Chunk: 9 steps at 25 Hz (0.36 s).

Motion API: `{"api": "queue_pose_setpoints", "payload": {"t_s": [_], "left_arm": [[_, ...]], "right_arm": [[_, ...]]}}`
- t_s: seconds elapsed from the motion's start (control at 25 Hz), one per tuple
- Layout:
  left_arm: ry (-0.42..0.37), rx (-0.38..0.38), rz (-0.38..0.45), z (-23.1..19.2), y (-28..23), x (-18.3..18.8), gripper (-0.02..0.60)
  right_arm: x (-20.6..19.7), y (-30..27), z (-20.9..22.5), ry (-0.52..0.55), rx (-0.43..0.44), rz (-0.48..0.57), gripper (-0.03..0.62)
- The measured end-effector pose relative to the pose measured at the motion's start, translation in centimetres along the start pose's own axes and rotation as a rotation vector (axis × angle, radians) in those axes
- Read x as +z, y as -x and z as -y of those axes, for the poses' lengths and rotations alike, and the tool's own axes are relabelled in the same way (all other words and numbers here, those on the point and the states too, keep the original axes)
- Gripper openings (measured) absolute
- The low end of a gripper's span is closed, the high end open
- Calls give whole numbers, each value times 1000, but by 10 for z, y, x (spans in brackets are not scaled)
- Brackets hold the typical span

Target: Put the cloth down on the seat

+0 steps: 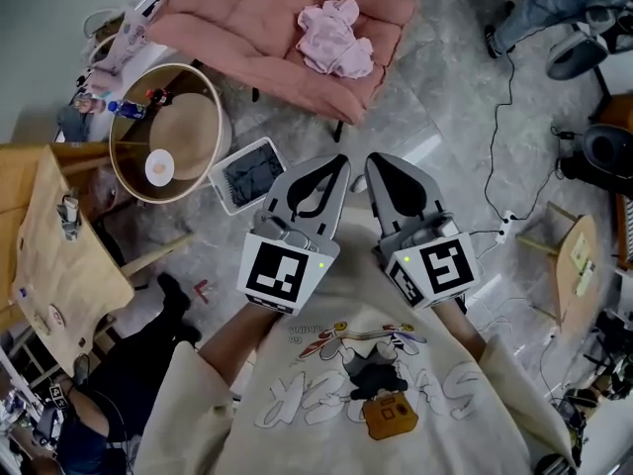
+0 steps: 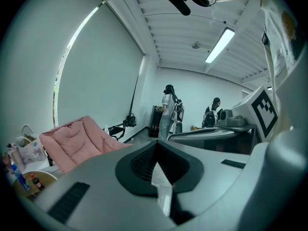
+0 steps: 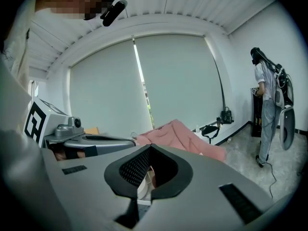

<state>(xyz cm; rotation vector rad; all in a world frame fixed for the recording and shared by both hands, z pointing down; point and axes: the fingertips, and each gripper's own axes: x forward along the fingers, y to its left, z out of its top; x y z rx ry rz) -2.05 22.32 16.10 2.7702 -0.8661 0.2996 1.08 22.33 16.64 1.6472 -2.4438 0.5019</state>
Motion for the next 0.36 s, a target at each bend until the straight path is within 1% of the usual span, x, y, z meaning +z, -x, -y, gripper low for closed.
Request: {"api": "queue_pose_setpoints", "payload": {"t_s": [0.12,0.24,0.36], "left_arm": [[-40,-20,14,1,-2,-1,5],[-41,-34,8,1,5,-3,5],[-37,-35,-3,-7,16,-4,5]], "right_arm": [[-5,-1,1,-23,-2,-8,20],[-8,-2,-2,-47,-16,-16,20],[-9,-8,-15,-57,-13,-19,20]]}}
